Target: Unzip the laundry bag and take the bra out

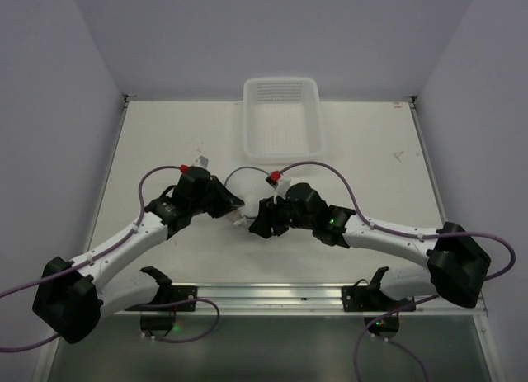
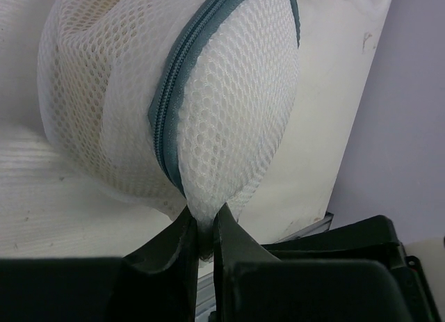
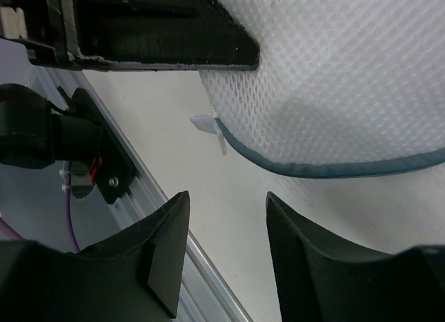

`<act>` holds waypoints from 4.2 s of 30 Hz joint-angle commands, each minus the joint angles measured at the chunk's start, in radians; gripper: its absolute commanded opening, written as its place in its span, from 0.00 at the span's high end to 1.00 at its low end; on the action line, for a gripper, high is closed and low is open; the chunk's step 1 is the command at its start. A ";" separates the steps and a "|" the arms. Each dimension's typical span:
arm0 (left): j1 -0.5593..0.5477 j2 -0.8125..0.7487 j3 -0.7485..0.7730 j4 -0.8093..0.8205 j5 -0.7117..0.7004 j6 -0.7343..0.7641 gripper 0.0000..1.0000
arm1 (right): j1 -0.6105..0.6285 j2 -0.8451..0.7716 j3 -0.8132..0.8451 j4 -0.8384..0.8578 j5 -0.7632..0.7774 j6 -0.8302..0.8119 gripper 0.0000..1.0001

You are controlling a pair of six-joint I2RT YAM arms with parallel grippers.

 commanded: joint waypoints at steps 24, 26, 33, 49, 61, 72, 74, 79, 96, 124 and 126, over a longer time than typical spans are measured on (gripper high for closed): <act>-0.022 0.002 0.045 0.015 -0.044 -0.072 0.96 | 0.024 0.172 0.147 0.064 0.052 0.027 0.71; -0.020 -0.002 0.042 0.015 -0.044 -0.072 0.96 | 0.024 0.172 0.146 0.064 0.058 0.027 0.73; -0.020 -0.022 0.036 -0.020 -0.061 -0.041 0.97 | 0.022 0.137 0.110 0.018 0.121 -0.002 1.00; 0.045 -0.087 -0.026 -0.126 0.052 0.261 1.00 | -0.242 -0.113 -0.025 -0.221 0.132 -0.186 1.00; 0.078 0.125 0.156 0.002 0.100 0.364 0.61 | -0.139 -0.069 0.035 -0.195 -0.029 -0.087 1.00; 0.079 -0.016 0.143 -0.104 -0.117 0.088 0.00 | -0.068 0.118 0.147 0.050 0.016 0.112 1.00; 0.079 -0.064 0.061 -0.045 -0.083 0.057 0.00 | -0.067 0.154 0.176 0.052 0.003 0.104 1.00; 0.059 0.002 0.005 0.093 0.021 0.025 0.00 | -0.064 0.165 0.181 0.057 -0.012 0.093 1.00; 0.000 0.171 0.009 0.254 0.078 0.056 0.78 | -0.064 0.067 0.101 -0.015 0.048 0.067 1.00; 0.133 0.332 0.423 -0.105 0.080 0.625 0.81 | -0.199 -0.056 0.079 -0.235 -0.095 0.049 1.00; 0.142 0.366 0.486 -0.149 0.075 0.637 0.63 | -0.188 -0.050 0.086 -0.223 -0.084 0.064 1.00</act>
